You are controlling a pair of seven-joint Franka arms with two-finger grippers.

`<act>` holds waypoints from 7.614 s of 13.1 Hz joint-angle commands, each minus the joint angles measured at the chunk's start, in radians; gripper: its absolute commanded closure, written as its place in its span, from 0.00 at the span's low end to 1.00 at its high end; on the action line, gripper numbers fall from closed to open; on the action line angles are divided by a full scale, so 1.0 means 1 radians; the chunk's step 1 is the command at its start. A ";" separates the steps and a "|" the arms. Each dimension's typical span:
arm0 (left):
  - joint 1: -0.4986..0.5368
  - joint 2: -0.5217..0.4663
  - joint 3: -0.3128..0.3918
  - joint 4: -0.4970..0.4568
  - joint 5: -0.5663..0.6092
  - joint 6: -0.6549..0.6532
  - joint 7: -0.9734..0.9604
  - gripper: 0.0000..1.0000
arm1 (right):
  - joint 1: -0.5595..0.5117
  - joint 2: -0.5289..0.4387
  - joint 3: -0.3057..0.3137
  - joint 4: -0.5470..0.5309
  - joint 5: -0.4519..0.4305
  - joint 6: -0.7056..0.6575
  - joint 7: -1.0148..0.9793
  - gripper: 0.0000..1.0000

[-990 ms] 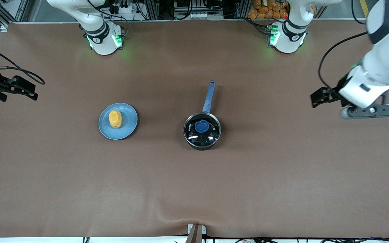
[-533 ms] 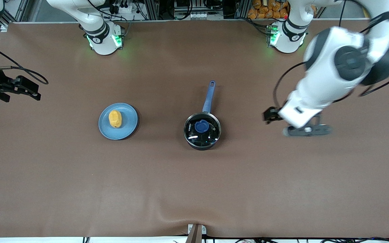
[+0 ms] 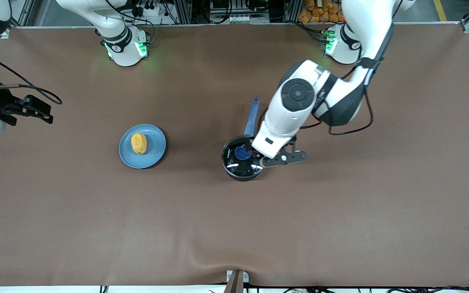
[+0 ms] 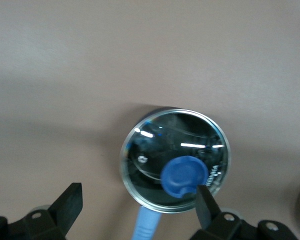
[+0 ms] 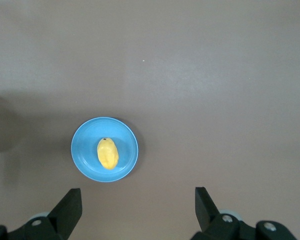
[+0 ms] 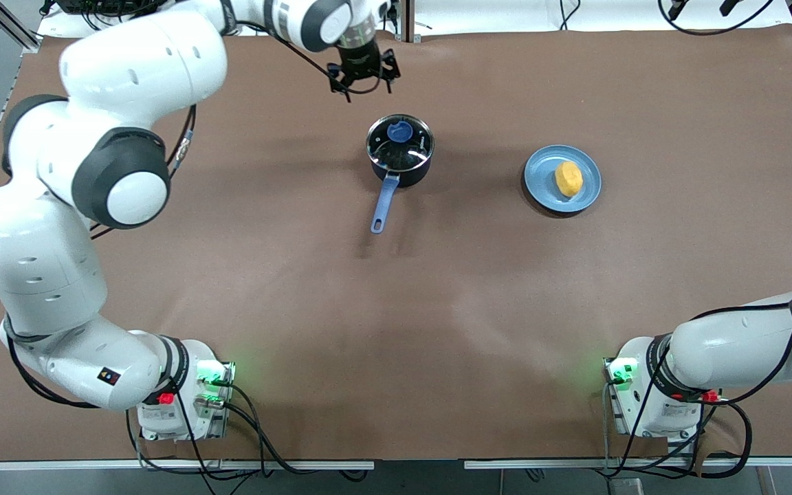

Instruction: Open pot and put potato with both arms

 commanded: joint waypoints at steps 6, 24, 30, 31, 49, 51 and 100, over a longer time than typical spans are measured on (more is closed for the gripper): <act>-0.103 0.137 0.013 0.040 0.078 0.139 -0.066 0.00 | 0.056 -0.043 0.030 -0.309 0.002 0.280 0.001 0.00; -0.117 0.183 0.012 0.031 0.165 0.173 -0.077 0.30 | 0.120 0.228 0.079 -0.692 0.002 0.810 -0.071 0.00; -0.113 0.168 0.012 0.033 0.165 0.166 -0.078 1.00 | 0.120 0.293 0.079 -0.696 0.004 0.903 -0.071 0.00; -0.113 0.151 0.012 0.031 0.165 0.155 -0.078 1.00 | 0.120 0.293 0.079 -0.696 0.004 0.903 -0.071 0.08; 0.366 -0.024 0.012 -0.082 0.131 -0.071 0.428 1.00 | 0.195 0.142 0.072 -0.250 0.025 0.316 0.016 1.00; 0.415 0.009 0.012 -0.110 0.133 -0.010 0.433 1.00 | 0.266 0.155 0.070 -0.216 0.024 0.325 0.121 1.00; 0.593 -0.398 -0.045 -0.087 -0.030 -0.239 0.572 0.00 | 0.414 0.193 -0.027 0.244 0.027 -0.070 0.300 0.00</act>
